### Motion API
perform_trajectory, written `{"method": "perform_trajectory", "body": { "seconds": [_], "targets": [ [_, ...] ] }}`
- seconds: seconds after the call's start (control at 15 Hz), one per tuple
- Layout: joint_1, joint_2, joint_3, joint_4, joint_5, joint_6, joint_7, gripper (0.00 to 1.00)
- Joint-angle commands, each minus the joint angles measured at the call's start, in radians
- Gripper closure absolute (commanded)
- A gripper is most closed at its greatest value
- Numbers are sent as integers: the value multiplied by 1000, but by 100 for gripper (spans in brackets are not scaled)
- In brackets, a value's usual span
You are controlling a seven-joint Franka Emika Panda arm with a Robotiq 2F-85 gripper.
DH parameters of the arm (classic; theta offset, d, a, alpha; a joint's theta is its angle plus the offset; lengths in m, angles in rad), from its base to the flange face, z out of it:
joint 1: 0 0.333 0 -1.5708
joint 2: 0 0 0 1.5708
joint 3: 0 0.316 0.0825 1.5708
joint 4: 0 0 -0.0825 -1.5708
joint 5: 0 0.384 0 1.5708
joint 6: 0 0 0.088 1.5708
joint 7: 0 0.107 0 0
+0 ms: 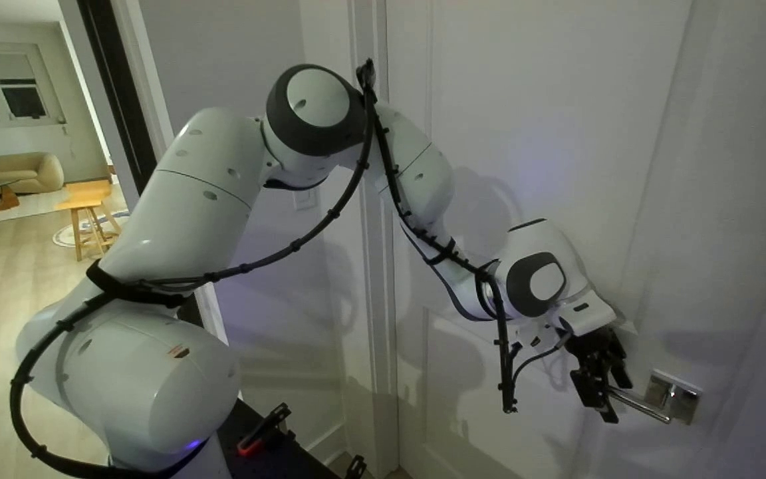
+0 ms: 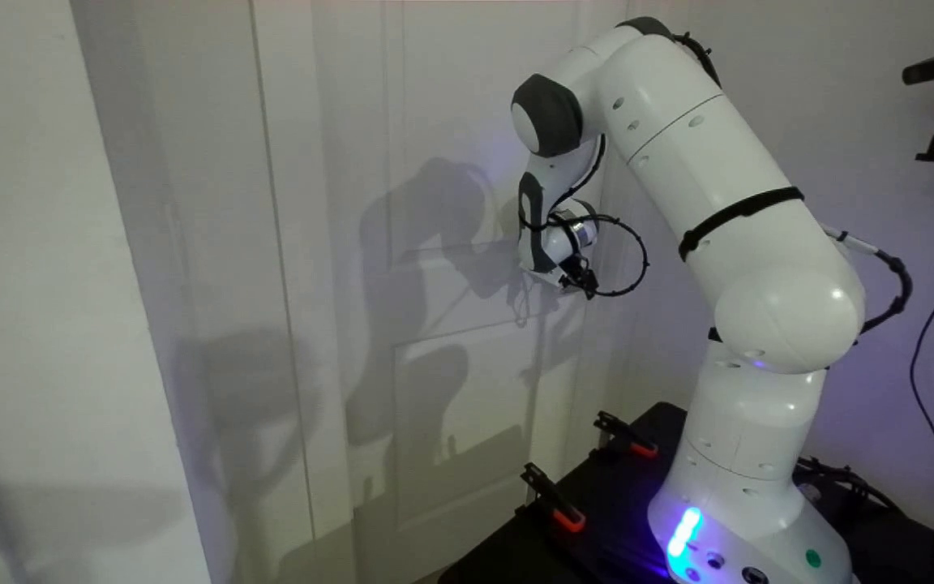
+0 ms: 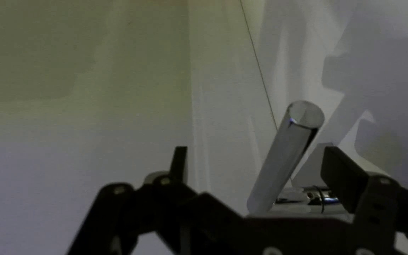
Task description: Close the door
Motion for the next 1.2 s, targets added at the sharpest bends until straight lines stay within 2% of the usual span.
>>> {"method": "perform_trajectory", "body": {
  "seconds": [0.0, 0.13, 0.33, 0.67, 0.87, 0.93, 1.0, 1.13],
  "targets": [
    [38, -197, -22, -106, -5, -57, -178, 1],
    [47, -187, -37, -114, -51, -25, -126, 0],
    [90, -150, -83, -117, -57, 29, -77, 0],
    [96, -136, -93, -131, -52, 123, -52, 0],
    [131, -109, -126, -129, -51, 125, -7, 0],
    [161, -110, -161, -142, -49, 162, -15, 0],
    [77, 2, -88, -50, 9, 87, -23, 0],
    [138, -43, -153, -96, 8, 140, -34, 0]
  ]
}}
